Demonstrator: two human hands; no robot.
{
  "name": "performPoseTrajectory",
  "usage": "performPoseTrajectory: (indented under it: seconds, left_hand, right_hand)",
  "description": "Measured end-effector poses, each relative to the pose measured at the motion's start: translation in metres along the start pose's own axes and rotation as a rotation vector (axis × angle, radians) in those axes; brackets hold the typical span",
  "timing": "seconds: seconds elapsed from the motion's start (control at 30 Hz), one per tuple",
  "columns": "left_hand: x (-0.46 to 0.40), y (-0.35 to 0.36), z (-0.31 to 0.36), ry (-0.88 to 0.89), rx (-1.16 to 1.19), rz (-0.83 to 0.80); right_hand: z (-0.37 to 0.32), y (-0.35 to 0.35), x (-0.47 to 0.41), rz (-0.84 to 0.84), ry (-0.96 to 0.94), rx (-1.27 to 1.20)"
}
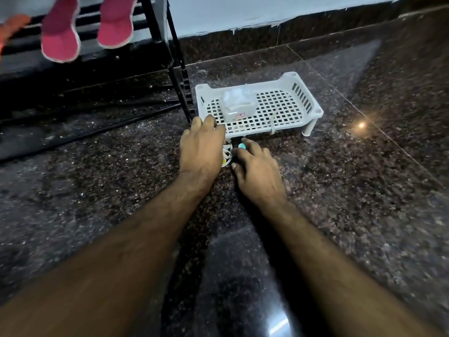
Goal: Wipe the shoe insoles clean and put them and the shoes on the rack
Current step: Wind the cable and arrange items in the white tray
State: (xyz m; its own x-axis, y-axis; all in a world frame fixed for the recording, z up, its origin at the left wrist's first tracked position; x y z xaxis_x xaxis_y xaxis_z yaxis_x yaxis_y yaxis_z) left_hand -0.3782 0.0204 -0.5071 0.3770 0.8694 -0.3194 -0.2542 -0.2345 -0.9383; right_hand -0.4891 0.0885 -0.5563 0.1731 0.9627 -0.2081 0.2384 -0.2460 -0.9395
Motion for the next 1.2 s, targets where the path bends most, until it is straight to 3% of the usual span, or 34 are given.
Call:
performPoseTrajectory:
  seconds: [0.2,0.33,0.6,0.87,1.2]
  left_hand:
    - [-0.006,0.001,0.018,0.120,-0.182,-0.002]
    - [-0.017,0.011,0.025,0.154,-0.187,-0.029]
    - [-0.016,0.011,0.027,0.099,-0.016,-0.014]
    - [0.004,-0.022,0.036,0.211,0.029,0.031]
    - [0.083,-0.072,0.034,0.212,0.122,0.090]
  right_hand:
    - [0.011,-0.010,-0.001,0.103,0.059,0.074]
    - [0.025,-0.023,-0.004,0.179,0.145,-0.054]
    - [0.032,-0.038,-0.003,0.274,0.144,-0.066]
    - [0.038,-0.075,0.009,0.411,0.107,-0.154]
    - [0.027,-0.115,0.063,0.354,0.029,-0.105]
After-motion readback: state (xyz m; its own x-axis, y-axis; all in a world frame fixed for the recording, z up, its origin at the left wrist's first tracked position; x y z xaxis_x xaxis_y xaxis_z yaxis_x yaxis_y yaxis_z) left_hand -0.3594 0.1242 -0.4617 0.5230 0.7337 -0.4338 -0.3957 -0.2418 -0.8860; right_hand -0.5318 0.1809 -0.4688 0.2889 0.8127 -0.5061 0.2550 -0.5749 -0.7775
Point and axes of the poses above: each hand's wrist, its own x-axis away from the middle knuckle, its own y-axis out of the palm, z = x × y, the point moved 3 cm from there along -x, towards the middle knuckle, and after that the axes turned 8 degrees about x, right-handed, at the moved point
